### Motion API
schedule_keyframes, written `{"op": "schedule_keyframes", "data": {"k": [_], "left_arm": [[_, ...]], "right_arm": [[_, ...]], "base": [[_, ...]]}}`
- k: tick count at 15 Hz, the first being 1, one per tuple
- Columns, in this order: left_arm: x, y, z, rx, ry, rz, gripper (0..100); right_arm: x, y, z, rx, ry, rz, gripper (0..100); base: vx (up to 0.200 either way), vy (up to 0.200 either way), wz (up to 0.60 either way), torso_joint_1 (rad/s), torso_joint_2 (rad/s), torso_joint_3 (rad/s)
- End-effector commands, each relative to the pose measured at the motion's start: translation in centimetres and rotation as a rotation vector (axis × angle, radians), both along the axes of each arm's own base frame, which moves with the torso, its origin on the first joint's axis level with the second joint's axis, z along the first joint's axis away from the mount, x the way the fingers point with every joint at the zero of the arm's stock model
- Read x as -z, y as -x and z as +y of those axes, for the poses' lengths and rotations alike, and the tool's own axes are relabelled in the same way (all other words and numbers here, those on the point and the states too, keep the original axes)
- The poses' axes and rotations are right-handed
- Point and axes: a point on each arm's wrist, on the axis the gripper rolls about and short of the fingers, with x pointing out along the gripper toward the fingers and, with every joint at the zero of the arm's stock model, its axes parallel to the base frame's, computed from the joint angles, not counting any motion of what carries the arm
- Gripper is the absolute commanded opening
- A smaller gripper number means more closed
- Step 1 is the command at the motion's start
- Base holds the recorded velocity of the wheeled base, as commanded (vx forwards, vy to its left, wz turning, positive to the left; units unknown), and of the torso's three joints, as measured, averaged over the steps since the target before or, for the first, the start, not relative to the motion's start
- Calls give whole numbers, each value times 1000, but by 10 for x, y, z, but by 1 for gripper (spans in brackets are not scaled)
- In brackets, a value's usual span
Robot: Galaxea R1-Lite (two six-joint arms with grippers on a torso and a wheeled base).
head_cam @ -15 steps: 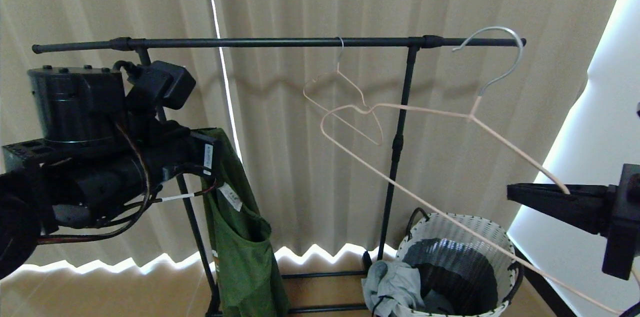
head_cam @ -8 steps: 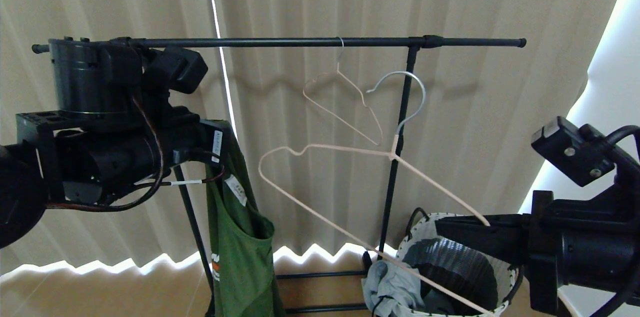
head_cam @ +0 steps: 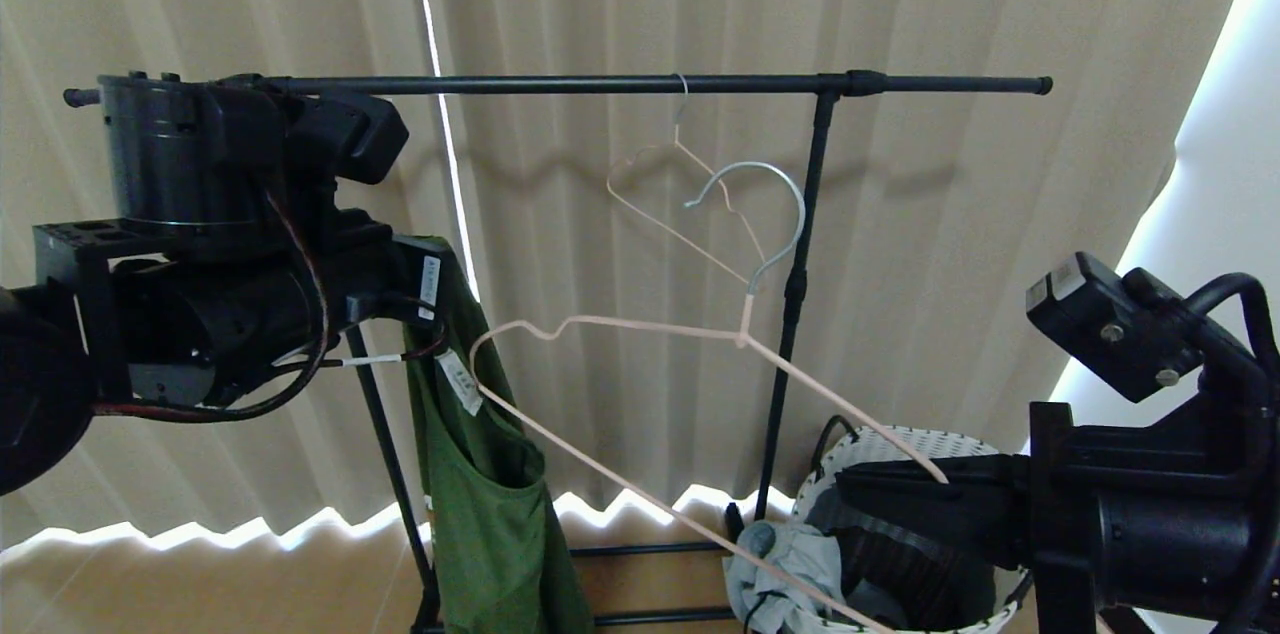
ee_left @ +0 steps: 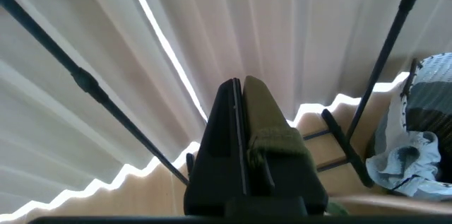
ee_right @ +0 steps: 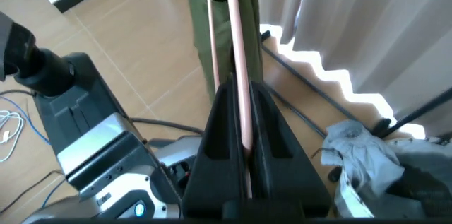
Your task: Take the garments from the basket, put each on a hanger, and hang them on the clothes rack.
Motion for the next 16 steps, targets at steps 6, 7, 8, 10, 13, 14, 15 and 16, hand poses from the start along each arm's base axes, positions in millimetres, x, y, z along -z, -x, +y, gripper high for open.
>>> {"op": "schedule_keyframes", "data": {"k": [6,7,8,10,13,14,15,16], "left_arm": [[7,-7,1,-29,-17,17,0],[7,-7,1,-35,-19,17,0],[9,-10,0,-52,-28,17,0],[10,-10,0,-54,-32,20,0],[9,-7,0,-51,-27,17,0],[9,-6,0,-48,-26,20,0],[6,0,1,-41,-23,10,0],[4,3,0,-35,-21,6,0]], "right_arm": [[-1,5,4,-34,-22,-16,0],[-1,6,4,-37,-22,-16,0],[-1,7,6,-46,-22,-16,0],[-2,8,6,-50,-25,-18,0],[2,1,13,-47,-18,-10,0],[3,-3,17,-45,-29,-20,0],[6,-9,24,-37,-48,-19,0],[8,-14,29,-29,-56,-15,0]], "base": [[0,0,0,0,0,0],[0,0,0,0,0,0],[0,0,0,0,0,0],[0,0,0,0,0,0],[0,0,0,0,0,0],[0,0,0,0,0,0],[0,0,0,0,0,0],[0,0,0,0,0,0]]}}
